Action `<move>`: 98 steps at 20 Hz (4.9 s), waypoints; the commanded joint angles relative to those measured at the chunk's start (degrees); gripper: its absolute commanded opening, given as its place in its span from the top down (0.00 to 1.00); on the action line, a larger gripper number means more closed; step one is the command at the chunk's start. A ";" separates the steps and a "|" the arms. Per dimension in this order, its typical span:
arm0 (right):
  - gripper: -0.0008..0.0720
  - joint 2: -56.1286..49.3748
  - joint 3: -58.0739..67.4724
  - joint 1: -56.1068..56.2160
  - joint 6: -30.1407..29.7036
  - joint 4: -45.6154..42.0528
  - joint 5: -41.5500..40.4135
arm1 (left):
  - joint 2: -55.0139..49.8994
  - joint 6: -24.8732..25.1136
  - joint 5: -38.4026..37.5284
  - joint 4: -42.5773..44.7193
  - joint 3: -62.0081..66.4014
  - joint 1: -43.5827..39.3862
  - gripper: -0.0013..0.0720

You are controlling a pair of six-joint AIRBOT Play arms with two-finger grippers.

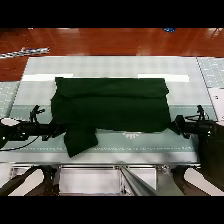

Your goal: Fold the shirts.

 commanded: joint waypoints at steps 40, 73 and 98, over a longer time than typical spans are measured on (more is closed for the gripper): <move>0.41 -14.82 48.72 -4.94 12.74 -13.35 3.34 | -21.64 -17.70 -16.48 33.03 74.58 0.85 0.29; 0.96 -11.67 55.36 17.88 11.52 -14.51 8.31 | 5.35 -13.53 7.19 14.93 23.74 -23.17 0.94; 0.96 41.64 31.30 17.86 25.42 -17.94 19.10 | -48.65 -10.34 -5.90 5.79 76.37 -72.61 0.94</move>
